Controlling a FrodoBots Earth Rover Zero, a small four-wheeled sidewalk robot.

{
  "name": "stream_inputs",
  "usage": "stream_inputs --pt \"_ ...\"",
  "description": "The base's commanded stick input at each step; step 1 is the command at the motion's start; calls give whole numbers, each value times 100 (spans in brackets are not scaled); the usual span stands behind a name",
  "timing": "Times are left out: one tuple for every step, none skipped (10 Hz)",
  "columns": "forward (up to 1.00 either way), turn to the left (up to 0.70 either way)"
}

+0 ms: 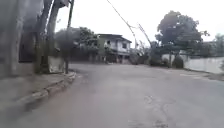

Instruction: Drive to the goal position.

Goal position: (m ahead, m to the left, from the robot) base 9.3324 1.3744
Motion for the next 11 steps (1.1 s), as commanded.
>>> stream_inputs --pt "100 -39" --pt "100 -40" --pt "100 -40" --pt "100 -19" --pt "100 -7" --pt "100 0" --pt "100 0" --pt "100 0" --pt "100 0" --pt "100 0" --pt "100 0"
